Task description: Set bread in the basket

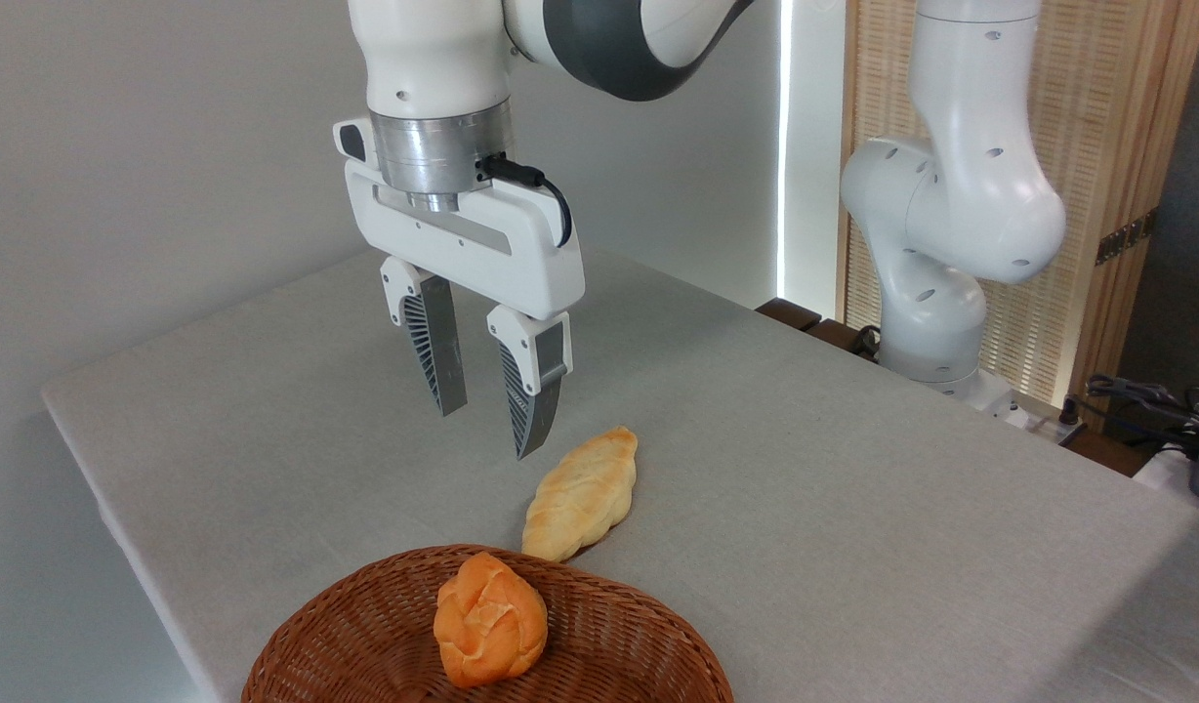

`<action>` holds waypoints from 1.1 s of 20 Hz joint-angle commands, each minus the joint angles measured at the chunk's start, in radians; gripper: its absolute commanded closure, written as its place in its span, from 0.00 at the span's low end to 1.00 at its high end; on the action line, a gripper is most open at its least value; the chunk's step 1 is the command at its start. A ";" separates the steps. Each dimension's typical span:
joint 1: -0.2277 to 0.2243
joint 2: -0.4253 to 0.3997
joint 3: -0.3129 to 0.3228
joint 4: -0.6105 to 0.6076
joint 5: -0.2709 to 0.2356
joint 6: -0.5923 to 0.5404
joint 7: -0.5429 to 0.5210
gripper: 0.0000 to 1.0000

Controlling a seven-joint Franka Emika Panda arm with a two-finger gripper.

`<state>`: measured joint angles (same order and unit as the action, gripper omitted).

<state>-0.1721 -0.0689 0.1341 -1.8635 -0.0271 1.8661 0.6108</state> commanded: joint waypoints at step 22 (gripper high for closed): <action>-0.004 -0.065 0.007 -0.209 -0.013 -0.024 0.035 0.00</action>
<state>-0.1737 -0.0960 0.1340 -1.9972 -0.0271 1.8500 0.6264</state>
